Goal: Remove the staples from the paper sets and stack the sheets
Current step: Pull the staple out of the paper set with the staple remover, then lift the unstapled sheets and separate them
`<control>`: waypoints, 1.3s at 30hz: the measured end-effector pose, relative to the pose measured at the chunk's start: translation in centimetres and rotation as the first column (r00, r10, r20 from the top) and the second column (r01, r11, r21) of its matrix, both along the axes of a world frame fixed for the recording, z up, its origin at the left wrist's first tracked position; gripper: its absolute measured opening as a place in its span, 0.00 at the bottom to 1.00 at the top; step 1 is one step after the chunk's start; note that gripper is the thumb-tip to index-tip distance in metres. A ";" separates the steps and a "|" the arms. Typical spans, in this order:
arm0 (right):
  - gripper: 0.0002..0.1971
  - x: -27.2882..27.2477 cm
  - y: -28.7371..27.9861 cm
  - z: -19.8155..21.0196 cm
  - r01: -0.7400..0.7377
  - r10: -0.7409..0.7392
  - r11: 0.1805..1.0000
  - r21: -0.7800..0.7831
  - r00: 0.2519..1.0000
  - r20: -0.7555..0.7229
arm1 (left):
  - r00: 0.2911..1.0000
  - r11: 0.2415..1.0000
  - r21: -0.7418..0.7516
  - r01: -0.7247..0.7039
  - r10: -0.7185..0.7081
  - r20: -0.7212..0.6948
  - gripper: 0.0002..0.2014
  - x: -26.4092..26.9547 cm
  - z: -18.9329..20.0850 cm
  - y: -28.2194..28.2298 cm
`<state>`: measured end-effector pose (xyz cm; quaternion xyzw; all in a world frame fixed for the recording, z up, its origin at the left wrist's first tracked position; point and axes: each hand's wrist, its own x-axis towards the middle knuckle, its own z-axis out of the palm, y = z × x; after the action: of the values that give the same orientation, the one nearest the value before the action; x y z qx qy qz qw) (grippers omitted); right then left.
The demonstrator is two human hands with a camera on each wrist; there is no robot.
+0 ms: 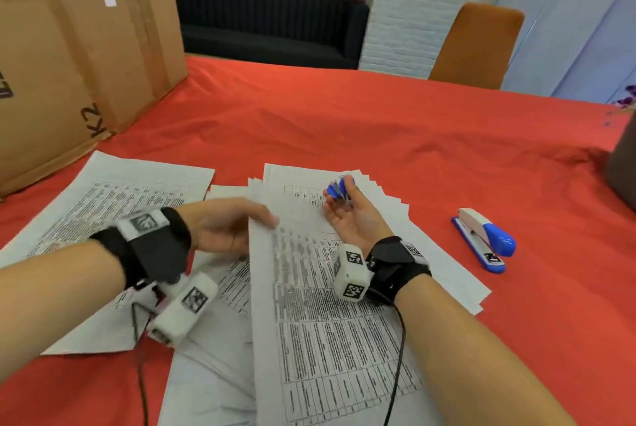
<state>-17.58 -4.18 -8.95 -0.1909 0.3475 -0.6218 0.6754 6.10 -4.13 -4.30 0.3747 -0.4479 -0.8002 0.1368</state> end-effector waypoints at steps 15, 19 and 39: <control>0.27 -13.4 -1.6 4.9 0.378 0.489 0.860 0.343 -0.415 -0.767 | 0.804 0.700 -0.474 -0.535 0.594 -0.029 0.12 3.2 2.3 1.0; 0.43 -10.4 -1.1 8.1 0.317 0.063 0.947 -0.053 -0.345 -0.936 | 0.727 0.545 -0.545 -0.636 0.660 -0.189 0.15 2.9 4.7 -0.1; 0.25 -2.0 0.1 15.5 -0.184 -0.236 0.885 -0.427 0.612 -0.755 | 0.612 0.143 -0.751 -0.644 0.685 -0.395 0.10 -2.8 11.1 -3.6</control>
<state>-19.58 -4.06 6.54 -0.5950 0.4522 -0.5473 0.3768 3.26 -7.78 6.83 0.4307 -0.5643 -0.3195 0.6276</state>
